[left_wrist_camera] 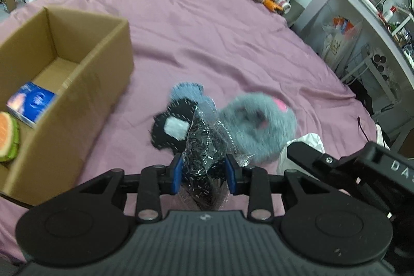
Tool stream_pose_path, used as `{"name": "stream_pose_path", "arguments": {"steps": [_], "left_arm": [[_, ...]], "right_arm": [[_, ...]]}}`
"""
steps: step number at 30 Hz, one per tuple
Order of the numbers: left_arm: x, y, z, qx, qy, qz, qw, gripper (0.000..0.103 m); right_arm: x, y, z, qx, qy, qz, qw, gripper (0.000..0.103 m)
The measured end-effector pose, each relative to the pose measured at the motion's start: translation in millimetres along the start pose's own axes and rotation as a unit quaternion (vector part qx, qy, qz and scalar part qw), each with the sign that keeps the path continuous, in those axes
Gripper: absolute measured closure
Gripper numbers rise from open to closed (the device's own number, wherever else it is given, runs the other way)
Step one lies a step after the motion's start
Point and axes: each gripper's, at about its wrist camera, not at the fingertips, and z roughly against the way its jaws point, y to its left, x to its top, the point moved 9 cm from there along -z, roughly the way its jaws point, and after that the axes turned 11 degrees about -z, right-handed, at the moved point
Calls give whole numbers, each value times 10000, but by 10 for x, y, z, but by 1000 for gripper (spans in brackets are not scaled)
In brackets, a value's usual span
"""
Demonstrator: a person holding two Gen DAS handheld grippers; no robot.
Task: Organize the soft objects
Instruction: 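Carry the bead bag with the left tool into the box while the right tool drops the white wrap in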
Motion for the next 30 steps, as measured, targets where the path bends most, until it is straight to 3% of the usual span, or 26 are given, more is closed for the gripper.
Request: {"name": "stream_pose_path", "arguments": {"steps": [13, 30], "left_arm": [[273, 358, 614, 178, -537, 71, 9984, 71], [454, 1090, 991, 349, -862, 526, 9943, 70]], "right_arm": [[-197, 485, 114, 734, 62, 738, 9946, 63], [-639, 992, 91, 1141, 251, 1534, 9812, 63]]}}
